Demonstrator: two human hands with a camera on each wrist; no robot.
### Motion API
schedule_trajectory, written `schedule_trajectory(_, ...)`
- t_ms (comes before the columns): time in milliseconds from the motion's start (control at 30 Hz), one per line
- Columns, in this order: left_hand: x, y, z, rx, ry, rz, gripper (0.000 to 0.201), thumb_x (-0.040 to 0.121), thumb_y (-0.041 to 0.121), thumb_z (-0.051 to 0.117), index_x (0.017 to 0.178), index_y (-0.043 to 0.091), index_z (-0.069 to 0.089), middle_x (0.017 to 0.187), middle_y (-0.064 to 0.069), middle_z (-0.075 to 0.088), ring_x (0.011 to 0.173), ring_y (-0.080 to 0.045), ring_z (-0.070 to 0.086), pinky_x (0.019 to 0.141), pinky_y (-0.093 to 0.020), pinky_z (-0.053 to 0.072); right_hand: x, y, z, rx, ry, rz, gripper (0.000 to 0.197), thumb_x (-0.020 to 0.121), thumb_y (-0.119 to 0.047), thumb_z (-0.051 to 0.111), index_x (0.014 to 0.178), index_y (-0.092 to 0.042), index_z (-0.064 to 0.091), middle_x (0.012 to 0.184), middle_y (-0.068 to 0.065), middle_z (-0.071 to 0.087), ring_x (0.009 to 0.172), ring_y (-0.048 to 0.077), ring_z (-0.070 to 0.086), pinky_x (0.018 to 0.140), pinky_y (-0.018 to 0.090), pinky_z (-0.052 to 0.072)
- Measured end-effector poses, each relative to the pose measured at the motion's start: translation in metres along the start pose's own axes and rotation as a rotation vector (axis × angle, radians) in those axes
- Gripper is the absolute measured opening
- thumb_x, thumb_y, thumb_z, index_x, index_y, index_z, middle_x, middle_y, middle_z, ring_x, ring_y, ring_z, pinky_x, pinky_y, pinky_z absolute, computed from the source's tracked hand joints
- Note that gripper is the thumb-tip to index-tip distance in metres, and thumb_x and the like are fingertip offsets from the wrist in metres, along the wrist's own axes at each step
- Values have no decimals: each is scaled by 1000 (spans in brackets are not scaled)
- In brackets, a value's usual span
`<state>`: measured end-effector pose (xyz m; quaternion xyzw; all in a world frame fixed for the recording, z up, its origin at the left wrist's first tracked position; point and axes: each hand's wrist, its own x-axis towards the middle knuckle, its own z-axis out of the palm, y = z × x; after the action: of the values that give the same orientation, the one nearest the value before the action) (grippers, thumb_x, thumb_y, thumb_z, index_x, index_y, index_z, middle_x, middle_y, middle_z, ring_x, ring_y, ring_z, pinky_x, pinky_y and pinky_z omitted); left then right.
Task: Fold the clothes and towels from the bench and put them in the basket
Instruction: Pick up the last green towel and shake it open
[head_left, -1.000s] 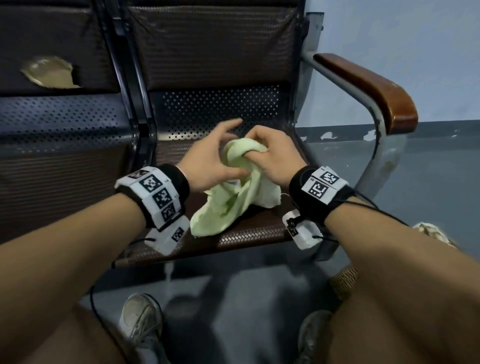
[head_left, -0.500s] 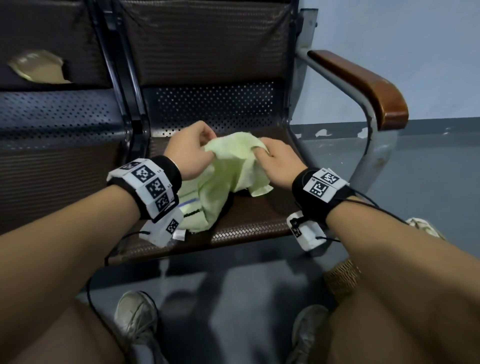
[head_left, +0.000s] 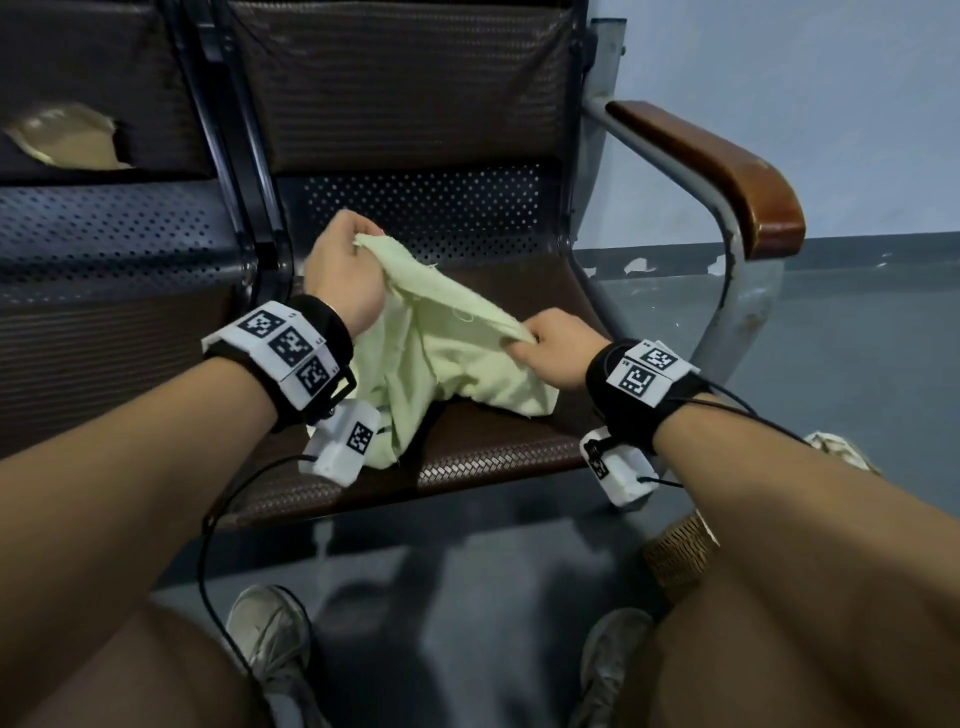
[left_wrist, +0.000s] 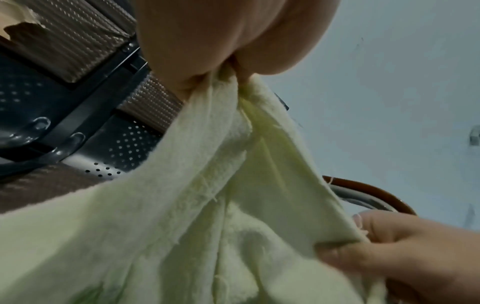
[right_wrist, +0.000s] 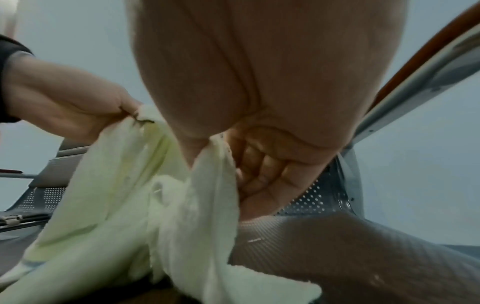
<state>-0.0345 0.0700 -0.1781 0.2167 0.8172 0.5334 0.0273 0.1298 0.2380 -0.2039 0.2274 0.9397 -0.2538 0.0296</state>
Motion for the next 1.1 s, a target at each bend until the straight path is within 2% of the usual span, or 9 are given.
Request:
schedule_trajectory(133,-6,-2,8,158,-203,123,18,82,6,42,86,23,48,75,6,53,68,-16,47,57,-32,36,3,-8,-7,360,279,-78,27,103,-25,44,115,-18,67,109,3,71,103,22,66,92,37,51)
schedule_trajectory(267,-13,2,19,230,-351,75,32,77,27,67,88,24,38,75,2,50,64,-16,45,55,-33,36,4,-23,-10,401,383,-198,14,97,-25,49,93,-18,61,89,-2,65,86,18,61,85,44,50)
schedule_trajectory(400,-19,3,24,295,-523,164,49,71,39,83,113,28,60,94,10,66,85,-11,63,70,-29,48,2,-28,-9,377,377,-212,13,85,-27,64,75,-22,58,68,-10,58,66,8,54,70,36,47)
schedule_trajectory(500,-18,3,24,338,-420,176,11,94,30,61,97,30,72,87,5,70,85,-18,65,66,-29,48,1,-24,-8,355,375,-216,15,86,-32,71,81,-21,63,73,-8,65,68,7,58,70,31,48)
schedule_trajectory(667,1,4,8,223,-105,87,34,100,18,38,120,23,65,128,-5,65,120,-27,57,92,-29,43,-2,-12,-13,327,399,-213,38,97,-44,60,69,-20,49,61,-8,47,56,9,43,59,32,39)
schedule_trajectory(767,11,3,-1,340,-53,15,28,98,27,40,84,19,62,95,-8,66,99,-36,61,74,-35,41,-5,-8,-16,324,428,-188,51,101,-48,51,66,-12,44,60,-3,39,54,12,37,57,34,34)
schedule_trajectory(867,13,5,-2,144,-89,-87,30,95,15,41,91,5,68,94,-16,69,93,-35,66,78,-41,51,-10,-11,-13,217,366,-255,39,103,-41,50,74,-14,54,65,-5,52,60,13,48,64,37,41)
schedule_trajectory(967,9,15,4,-251,-100,-179,35,92,-6,35,97,3,68,99,-23,70,76,-29,70,65,-33,57,-16,-21,-6,232,286,-348,23,99,-26,58,120,-19,51,75,-10,63,64,11,59,68,32,48)
schedule_trajectory(1100,10,21,7,-345,-77,-196,17,90,-5,58,86,10,66,85,-12,70,68,-20,71,56,-25,56,-17,-33,2,103,193,-462,23,95,-12,50,114,-26,51,63,-8,52,53,12,51,60,36,47)
